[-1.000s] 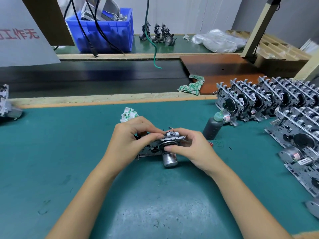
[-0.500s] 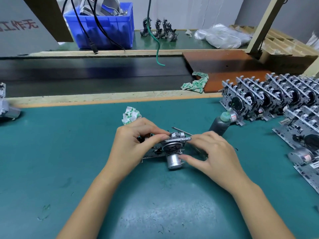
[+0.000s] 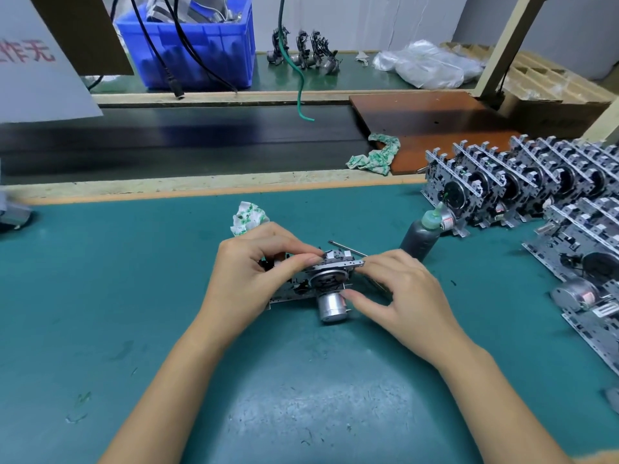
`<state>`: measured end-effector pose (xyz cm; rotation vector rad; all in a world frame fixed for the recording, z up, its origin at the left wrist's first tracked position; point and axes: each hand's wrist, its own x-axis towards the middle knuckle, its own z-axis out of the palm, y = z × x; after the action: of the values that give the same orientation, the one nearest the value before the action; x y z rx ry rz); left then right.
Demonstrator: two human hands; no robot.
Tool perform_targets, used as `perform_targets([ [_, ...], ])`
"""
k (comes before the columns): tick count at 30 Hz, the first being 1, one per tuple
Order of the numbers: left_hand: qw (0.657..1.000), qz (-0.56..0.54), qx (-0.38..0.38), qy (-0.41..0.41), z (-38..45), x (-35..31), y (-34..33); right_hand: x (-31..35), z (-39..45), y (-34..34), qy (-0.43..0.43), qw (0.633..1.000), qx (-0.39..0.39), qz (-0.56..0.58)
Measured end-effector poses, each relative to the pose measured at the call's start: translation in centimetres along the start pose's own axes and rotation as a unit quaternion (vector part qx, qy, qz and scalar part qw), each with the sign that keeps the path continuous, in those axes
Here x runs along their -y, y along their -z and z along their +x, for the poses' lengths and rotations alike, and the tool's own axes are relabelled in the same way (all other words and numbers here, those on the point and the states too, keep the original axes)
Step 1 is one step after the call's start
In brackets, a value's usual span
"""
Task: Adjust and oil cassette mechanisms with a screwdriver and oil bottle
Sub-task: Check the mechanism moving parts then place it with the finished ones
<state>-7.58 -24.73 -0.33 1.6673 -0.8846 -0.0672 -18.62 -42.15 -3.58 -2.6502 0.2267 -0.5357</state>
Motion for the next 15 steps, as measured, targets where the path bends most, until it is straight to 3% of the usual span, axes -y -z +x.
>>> perform_targets([
  [7, 1.000, 0.003, -0.001, 0.000, 0.0, 0.1, 0.0, 0.1, 0.0, -0.1, -0.013, 1.000, 0.023, 0.007],
  [10, 1.000, 0.004, 0.001, -0.002, 0.0, 0.1, 0.0, 0.3, 0.4, -0.1, -0.041, 0.992, 0.020, 0.119],
  [15, 1.000, 0.008, 0.008, -0.006, 0.0, 0.2, 0.1, 1.2, 1.8, 0.0, -0.040, 0.941, 0.059, 0.331],
])
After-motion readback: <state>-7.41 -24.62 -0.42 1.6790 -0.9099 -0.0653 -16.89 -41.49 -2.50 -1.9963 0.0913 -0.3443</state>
